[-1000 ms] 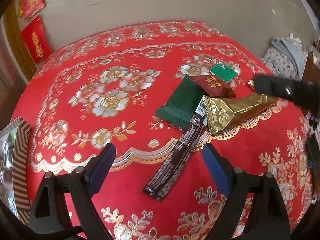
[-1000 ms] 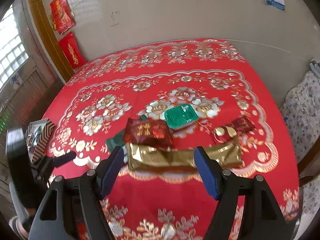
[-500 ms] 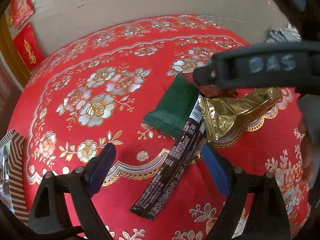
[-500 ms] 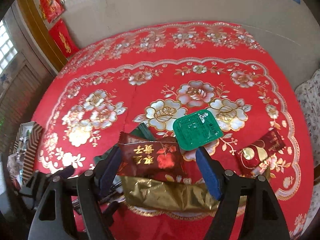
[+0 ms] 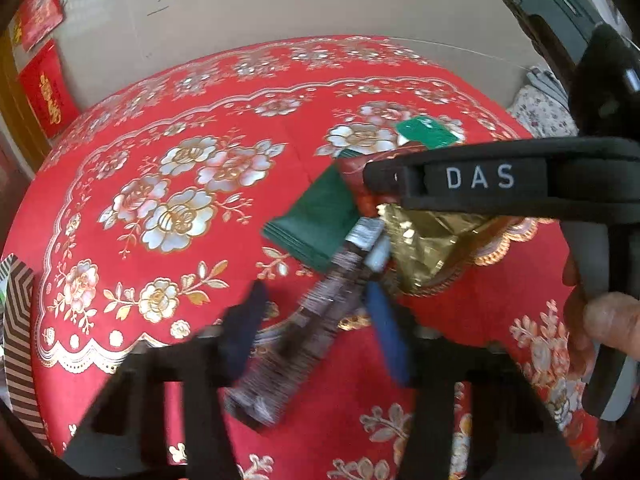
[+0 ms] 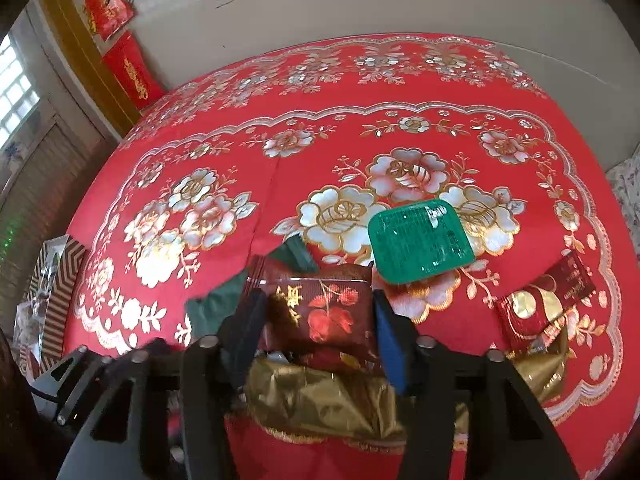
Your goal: Organize snacks
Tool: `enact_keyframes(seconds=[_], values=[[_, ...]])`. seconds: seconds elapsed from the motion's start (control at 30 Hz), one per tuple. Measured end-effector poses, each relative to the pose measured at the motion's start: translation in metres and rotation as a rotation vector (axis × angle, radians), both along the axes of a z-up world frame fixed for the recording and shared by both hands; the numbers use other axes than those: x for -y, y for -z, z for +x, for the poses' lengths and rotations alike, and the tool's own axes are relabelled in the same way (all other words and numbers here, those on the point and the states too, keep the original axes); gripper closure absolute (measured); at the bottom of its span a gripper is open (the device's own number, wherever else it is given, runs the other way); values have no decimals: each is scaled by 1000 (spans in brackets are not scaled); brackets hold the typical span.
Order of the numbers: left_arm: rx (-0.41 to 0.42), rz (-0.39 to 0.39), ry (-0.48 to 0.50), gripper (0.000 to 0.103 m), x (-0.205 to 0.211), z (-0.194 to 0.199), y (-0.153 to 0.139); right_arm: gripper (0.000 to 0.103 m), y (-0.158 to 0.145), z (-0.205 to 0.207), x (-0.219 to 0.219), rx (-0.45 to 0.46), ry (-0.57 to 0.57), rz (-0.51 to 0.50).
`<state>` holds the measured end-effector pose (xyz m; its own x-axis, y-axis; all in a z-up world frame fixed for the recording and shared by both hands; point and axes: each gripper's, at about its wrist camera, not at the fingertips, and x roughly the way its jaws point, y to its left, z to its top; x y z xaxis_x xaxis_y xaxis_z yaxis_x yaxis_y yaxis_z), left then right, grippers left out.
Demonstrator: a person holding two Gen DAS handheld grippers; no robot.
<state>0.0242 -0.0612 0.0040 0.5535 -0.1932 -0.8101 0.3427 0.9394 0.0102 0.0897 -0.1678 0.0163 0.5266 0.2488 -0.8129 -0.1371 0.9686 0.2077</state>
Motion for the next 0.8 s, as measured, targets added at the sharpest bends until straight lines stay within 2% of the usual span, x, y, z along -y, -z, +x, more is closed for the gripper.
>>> enact_keyframes(seconds=[0.1, 0.17, 0.27, 0.37, 0.47, 0.7, 0.77, 0.8], values=[[-5, -15, 3, 66, -2, -3, -1, 63, -5, -9, 4, 24, 3, 6], [-26, -48, -10, 74, -8, -5, -2, 64, -6, -15, 4, 25, 0, 10], [-32, -57, -22, 77, -16, -10, -4, 65, -5, -23, 6, 31, 1, 16], [-25, -68, -48, 80, -28, -16, -7, 74, -10, -32, 8, 48, 3, 49], [-29, -79, -65, 80, -40, -20, -10, 77, -14, -39, 5, 59, -5, 57], [-50, -79, -74, 81, -49, -26, -6, 77, -10, -51, -5, 46, -35, 64], [-50, -83, -76, 81, -50, -28, -4, 73, -9, -55, -8, 25, -71, 79], [-52, -84, -76, 81, -51, -28, -4, 65, -8, -56, -11, 13, -90, 80]])
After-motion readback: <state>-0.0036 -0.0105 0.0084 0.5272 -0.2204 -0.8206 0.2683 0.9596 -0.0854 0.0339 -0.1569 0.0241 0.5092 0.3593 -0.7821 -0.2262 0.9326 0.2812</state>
